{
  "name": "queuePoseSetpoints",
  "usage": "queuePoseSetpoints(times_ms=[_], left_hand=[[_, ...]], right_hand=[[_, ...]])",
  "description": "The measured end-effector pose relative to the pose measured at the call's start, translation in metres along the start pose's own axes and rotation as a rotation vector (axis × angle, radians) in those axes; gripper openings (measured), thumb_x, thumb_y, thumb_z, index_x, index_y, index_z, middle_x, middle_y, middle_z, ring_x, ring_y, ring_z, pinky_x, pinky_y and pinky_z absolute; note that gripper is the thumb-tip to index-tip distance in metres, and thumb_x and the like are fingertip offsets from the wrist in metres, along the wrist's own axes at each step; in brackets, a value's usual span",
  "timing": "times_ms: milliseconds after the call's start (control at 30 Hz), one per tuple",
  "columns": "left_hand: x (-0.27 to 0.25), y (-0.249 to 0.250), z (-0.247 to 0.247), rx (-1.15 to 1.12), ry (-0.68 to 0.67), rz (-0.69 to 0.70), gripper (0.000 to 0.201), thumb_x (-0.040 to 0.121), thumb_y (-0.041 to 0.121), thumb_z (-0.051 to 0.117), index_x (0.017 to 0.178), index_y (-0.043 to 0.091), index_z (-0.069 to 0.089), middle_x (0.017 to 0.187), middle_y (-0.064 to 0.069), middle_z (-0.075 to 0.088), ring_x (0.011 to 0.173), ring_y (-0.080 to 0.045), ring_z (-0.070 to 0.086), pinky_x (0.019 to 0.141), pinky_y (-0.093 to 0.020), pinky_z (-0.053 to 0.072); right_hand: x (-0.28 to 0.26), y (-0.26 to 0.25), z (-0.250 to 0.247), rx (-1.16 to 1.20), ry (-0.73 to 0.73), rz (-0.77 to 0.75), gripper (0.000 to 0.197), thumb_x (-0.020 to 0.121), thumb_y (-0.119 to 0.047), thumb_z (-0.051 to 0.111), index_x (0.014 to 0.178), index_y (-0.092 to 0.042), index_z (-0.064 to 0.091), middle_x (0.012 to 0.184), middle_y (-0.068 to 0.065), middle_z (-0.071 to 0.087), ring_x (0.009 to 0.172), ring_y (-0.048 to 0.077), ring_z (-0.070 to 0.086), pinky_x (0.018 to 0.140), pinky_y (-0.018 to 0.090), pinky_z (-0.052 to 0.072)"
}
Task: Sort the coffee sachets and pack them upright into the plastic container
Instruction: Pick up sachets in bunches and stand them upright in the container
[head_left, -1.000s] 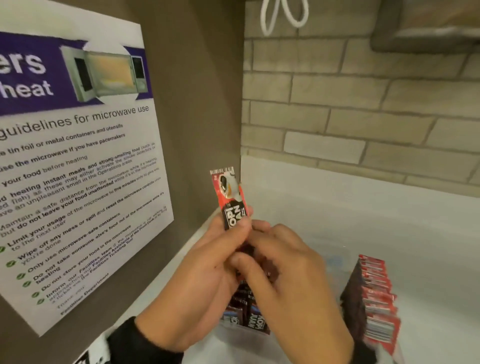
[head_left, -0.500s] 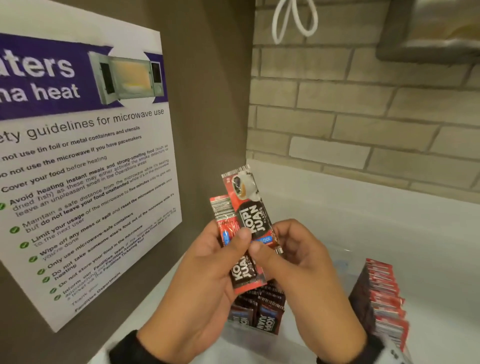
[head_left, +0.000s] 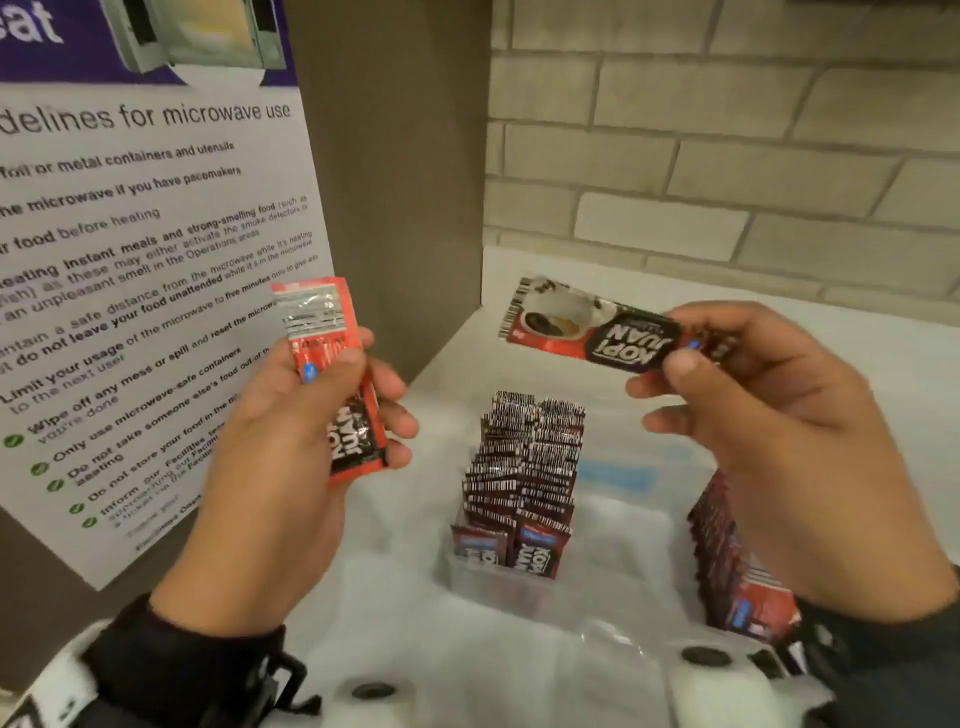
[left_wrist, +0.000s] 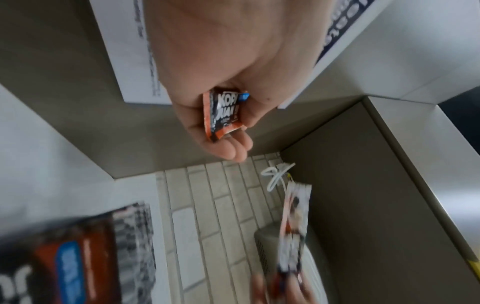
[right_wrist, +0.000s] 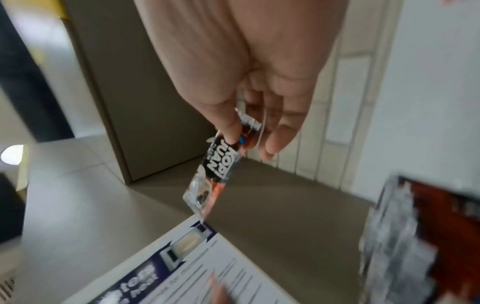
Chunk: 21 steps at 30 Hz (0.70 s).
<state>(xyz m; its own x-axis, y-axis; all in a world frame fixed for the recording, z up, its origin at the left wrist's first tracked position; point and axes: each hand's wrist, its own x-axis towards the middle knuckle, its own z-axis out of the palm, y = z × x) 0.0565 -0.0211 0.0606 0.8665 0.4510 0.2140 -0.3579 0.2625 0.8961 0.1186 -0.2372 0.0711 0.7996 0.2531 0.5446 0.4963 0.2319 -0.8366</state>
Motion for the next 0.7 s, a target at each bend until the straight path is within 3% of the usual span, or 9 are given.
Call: queuePoseSetpoints(times_ms=[100, 133, 200, 233, 300, 367, 467, 600, 700], left_hand=[[0.002, -0.003, -0.019, -0.003, 0.024, -0.005, 0.011, 0.096, 0.013, 0.042, 0.095, 0.016, 0.053, 0.062, 0.001, 0.057, 0.049, -0.014, 0.054, 0.044, -0.022, 0.045], [0.001, -0.006, -0.023, 0.006, 0.02, -0.015, 0.011, 0.096, 0.013, 0.042, 0.095, 0.017, 0.053, 0.062, 0.002, 0.057, 0.05, -0.013, 0.054, 0.045, -0.022, 0.046], [-0.003, -0.014, -0.028, 0.02, 0.017, -0.055, 0.012, 0.096, 0.014, 0.042, 0.095, 0.017, 0.053, 0.063, 0.003, 0.058, 0.051, -0.013, 0.055, 0.047, -0.022, 0.047], [-0.004, -0.017, -0.029, 0.022, 0.015, -0.079, 0.012, 0.096, 0.013, 0.043, 0.095, 0.017, 0.054, 0.063, 0.003, 0.058, 0.052, -0.013, 0.055, 0.047, -0.022, 0.047], [-0.007, -0.023, -0.027, 0.031, -0.005, -0.125, 0.012, 0.095, 0.01, 0.043, 0.096, 0.017, 0.054, 0.063, 0.002, 0.057, 0.051, -0.013, 0.055, 0.047, -0.023, 0.048], [-0.011, -0.029, -0.026, 0.046, -0.028, -0.16, 0.013, 0.093, 0.008, 0.044, 0.095, 0.016, 0.054, 0.063, 0.001, 0.058, 0.052, -0.014, 0.055, 0.047, -0.024, 0.048], [-0.014, -0.034, -0.022, 0.05, -0.04, -0.194, 0.014, 0.092, 0.007, 0.046, 0.095, 0.017, 0.056, 0.064, 0.0, 0.059, 0.053, -0.015, 0.056, 0.047, -0.024, 0.049], [-0.015, -0.038, -0.018, 0.054, -0.067, -0.218, 0.013, 0.083, 0.011, 0.054, 0.095, 0.017, 0.057, 0.066, -0.001, 0.06, 0.054, -0.016, 0.057, 0.048, -0.024, 0.049], [-0.015, -0.04, -0.019, 0.054, -0.095, -0.22, 0.024, 0.072, 0.012, 0.065, 0.095, 0.017, 0.059, 0.067, -0.003, 0.061, 0.056, -0.016, 0.058, 0.049, -0.025, 0.049]], right_hand=[[-0.002, -0.003, -0.028, -0.179, 0.01, 0.0, 0.029, 0.085, -0.013, 0.052, 0.098, -0.032, 0.069, 0.079, -0.007, 0.066, 0.072, 0.015, 0.061, 0.061, 0.019, 0.05], [-0.011, -0.006, -0.039, -0.199, 0.0, 0.07, 0.022, 0.085, -0.021, 0.055, 0.102, -0.026, 0.068, 0.072, -0.01, 0.064, 0.064, 0.011, 0.06, 0.055, 0.018, 0.049], [-0.027, 0.002, -0.075, -0.52, 0.046, 0.128, 0.061, 0.075, -0.059, 0.059, 0.093, 0.0, 0.064, 0.051, -0.017, 0.059, 0.045, 0.002, 0.057, 0.041, 0.017, 0.043], [-0.031, 0.003, -0.081, -0.622, -0.029, 0.081, 0.066, 0.075, -0.068, 0.059, 0.085, -0.003, 0.064, 0.049, -0.019, 0.058, 0.045, -0.002, 0.058, 0.041, 0.017, 0.042], [-0.036, -0.004, -0.056, -0.652, -0.122, -0.034, 0.015, 0.08, -0.035, 0.071, 0.091, -0.026, 0.064, 0.068, -0.015, 0.065, 0.058, 0.002, 0.061, 0.047, 0.019, 0.05], [-0.036, -0.011, -0.021, -0.61, -0.1, -0.036, 0.025, 0.079, -0.022, 0.073, 0.087, -0.041, 0.059, 0.081, -0.012, 0.067, 0.068, 0.007, 0.062, 0.06, 0.02, 0.051], [-0.039, -0.007, -0.002, -0.691, -0.198, -0.121, 0.015, 0.08, -0.028, 0.064, 0.089, -0.039, 0.06, 0.086, -0.011, 0.065, 0.076, 0.012, 0.062, 0.068, 0.024, 0.049], [-0.042, 0.013, 0.007, -0.792, -0.291, -0.125, 0.017, 0.079, -0.015, 0.063, 0.093, -0.026, 0.068, 0.083, -0.009, 0.059, 0.069, 0.008, 0.057, 0.064, 0.014, 0.044], [-0.048, 0.028, 0.01, -0.732, -0.29, -0.032, 0.019, 0.079, -0.016, 0.062, 0.092, -0.027, 0.07, 0.083, -0.015, 0.055, 0.07, 0.008, 0.059, 0.063, 0.02, 0.049]])
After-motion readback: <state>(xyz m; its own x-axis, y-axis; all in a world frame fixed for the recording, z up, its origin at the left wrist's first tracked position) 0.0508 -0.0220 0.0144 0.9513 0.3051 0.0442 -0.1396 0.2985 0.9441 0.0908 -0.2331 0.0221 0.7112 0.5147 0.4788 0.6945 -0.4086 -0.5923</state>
